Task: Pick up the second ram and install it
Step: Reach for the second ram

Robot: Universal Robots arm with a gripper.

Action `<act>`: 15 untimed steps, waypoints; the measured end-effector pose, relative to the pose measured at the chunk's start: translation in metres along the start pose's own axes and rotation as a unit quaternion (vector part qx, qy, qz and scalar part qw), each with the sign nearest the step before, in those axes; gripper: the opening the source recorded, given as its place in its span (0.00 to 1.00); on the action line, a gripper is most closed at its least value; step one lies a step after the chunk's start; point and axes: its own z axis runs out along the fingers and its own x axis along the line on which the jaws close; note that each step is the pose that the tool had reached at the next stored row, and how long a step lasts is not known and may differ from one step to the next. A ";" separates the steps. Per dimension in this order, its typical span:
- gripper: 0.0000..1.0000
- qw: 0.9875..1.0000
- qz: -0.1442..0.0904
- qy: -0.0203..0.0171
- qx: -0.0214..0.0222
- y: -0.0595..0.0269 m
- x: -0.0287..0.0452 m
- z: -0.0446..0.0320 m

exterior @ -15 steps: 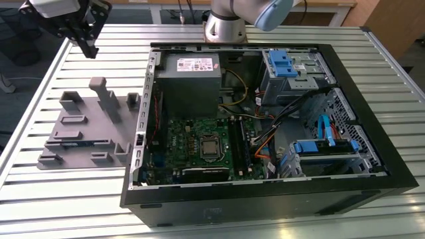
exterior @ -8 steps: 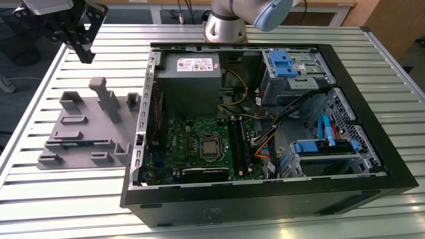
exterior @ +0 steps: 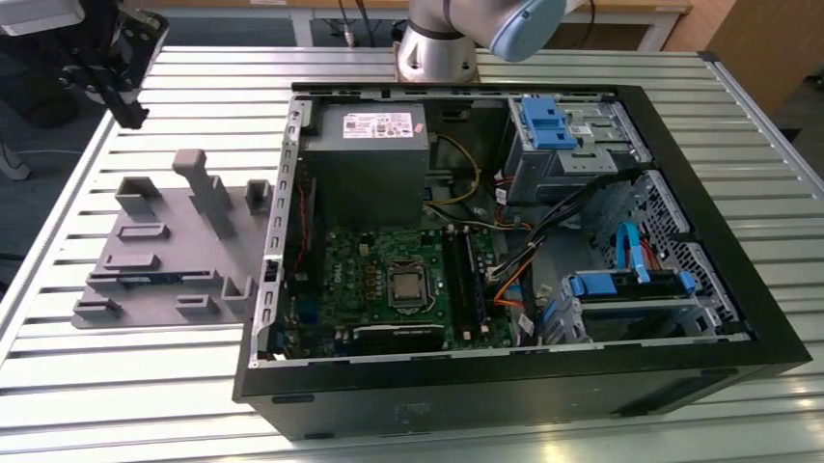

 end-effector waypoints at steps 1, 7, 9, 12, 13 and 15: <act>0.11 1.000 0.000 0.000 0.000 -0.0014 0.0043 0.0001; 0.11 1.000 0.000 0.000 0.000 -0.0099 0.0312 0.0014; 0.11 1.000 0.000 0.000 0.000 -0.0116 0.0403 0.0018; 0.11 1.000 0.000 0.000 0.000 -0.0129 0.0492 0.0019; 0.11 1.000 0.000 0.000 0.000 -0.0129 0.0492 0.0019; 0.11 1.000 0.000 0.000 0.000 -0.0129 0.0492 0.0019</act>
